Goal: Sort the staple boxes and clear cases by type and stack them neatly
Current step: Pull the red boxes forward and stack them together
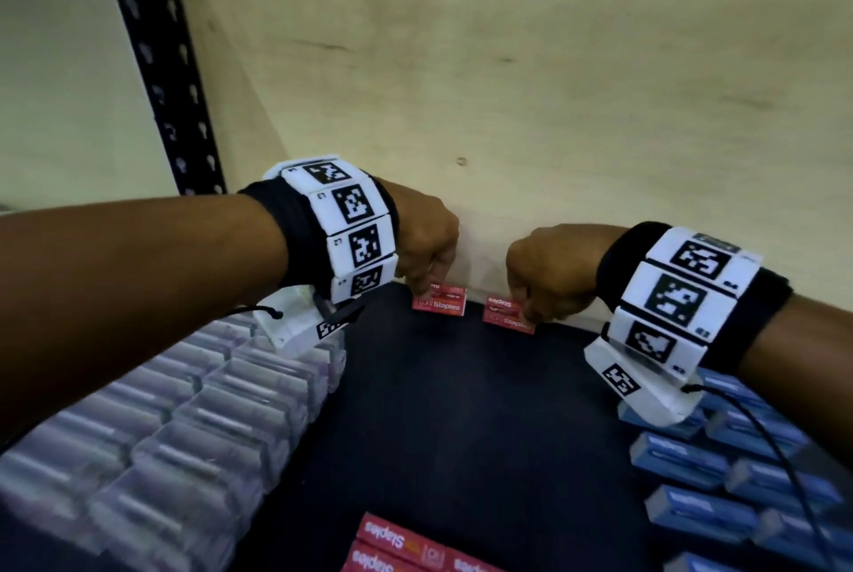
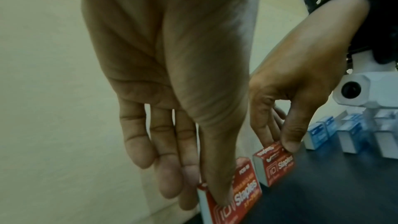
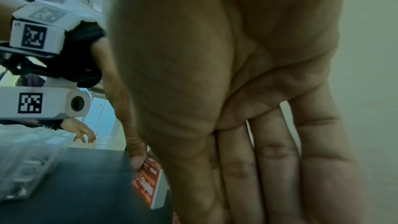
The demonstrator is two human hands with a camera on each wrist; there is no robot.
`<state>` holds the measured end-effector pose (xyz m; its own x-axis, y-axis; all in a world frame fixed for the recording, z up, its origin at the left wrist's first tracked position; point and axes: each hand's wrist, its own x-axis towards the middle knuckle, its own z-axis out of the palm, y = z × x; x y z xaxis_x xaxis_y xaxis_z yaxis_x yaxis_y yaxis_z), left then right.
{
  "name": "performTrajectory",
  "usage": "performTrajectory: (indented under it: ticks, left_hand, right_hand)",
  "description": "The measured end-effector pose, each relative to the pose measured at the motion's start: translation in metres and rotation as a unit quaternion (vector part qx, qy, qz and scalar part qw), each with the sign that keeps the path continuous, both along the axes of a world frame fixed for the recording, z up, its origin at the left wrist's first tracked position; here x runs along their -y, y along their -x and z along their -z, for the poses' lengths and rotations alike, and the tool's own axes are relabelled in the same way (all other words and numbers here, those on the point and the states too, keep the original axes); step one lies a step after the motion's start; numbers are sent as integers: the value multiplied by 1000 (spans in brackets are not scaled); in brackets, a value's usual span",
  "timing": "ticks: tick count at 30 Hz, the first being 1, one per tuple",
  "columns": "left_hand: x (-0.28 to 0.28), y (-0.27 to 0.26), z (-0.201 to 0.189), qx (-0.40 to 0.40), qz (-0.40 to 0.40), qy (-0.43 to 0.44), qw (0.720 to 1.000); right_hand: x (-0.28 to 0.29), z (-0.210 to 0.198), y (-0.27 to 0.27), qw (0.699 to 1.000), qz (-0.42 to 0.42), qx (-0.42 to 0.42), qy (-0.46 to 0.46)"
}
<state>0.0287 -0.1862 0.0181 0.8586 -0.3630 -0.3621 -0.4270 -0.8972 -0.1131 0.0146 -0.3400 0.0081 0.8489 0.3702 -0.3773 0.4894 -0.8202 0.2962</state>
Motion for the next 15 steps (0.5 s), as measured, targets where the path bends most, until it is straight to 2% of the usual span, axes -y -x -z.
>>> performTrajectory:
  ticks: [8,15]
  left_hand:
    - [-4,82,-8,-14,15,21,1000]
    - [-4,154,-2,-33,57,-14,998]
  right_hand:
    - [22,-8,74,998,-29,-26,-51]
    - [29,-5,141,995,-44,-68,-55]
